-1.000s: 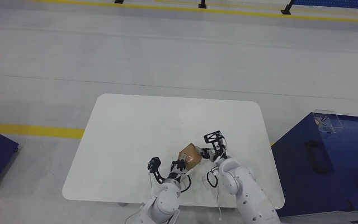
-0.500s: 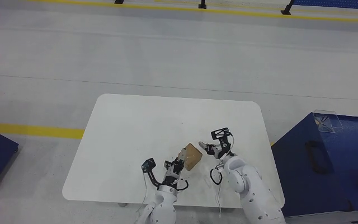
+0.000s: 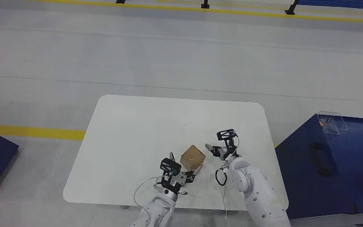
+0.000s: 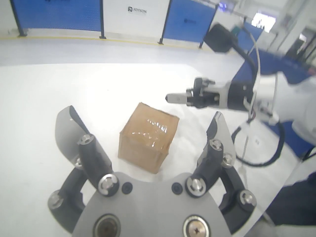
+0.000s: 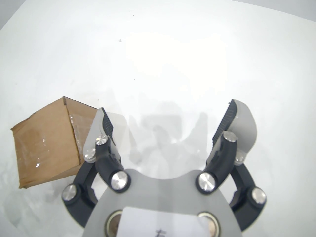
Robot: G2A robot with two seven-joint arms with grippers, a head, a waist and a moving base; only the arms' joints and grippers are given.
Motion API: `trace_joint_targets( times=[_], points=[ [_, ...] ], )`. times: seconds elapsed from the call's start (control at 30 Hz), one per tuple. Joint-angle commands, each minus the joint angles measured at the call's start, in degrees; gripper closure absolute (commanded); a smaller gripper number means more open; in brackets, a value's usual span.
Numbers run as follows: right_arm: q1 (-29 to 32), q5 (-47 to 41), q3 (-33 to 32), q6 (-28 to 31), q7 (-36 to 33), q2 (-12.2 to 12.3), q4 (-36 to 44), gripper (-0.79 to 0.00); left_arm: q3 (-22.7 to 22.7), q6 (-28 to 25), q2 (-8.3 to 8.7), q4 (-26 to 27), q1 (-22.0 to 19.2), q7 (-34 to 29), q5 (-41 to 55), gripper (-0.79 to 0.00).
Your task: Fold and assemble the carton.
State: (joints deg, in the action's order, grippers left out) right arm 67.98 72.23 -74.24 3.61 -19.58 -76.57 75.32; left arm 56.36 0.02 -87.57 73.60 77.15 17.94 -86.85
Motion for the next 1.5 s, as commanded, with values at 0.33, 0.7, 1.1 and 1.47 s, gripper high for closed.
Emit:
trace_joint_targets(
  times=[0.33,0.7,1.1,1.47],
  points=[
    [-5.3,4.3,7.9,3.0,1.5,-1.3,-5.1,-0.785,-0.2,0.5,1.02,0.6,-1.5,-12.7,-13.1,-0.785],
    [-4.1,3.2,6.4,2.1,3.4,-1.1,-5.1,-0.785,-0.3,-0.1,1.11,2.1,-1.5,-17.7,-12.7,-0.489],
    [-3.0,0.7,2.5,0.2,3.4,-0.6,-5.2,-0.785,-1.6,-1.2,1.02,2.2,-2.3,-19.6,-13.4,0.0],
    [1.2,-6.4,-8.4,-1.9,3.9,1.0,1.3,-0.785,-0.9,1.9,-1.08,14.7,5.2,-17.2,21.6,0.0]
  ],
)
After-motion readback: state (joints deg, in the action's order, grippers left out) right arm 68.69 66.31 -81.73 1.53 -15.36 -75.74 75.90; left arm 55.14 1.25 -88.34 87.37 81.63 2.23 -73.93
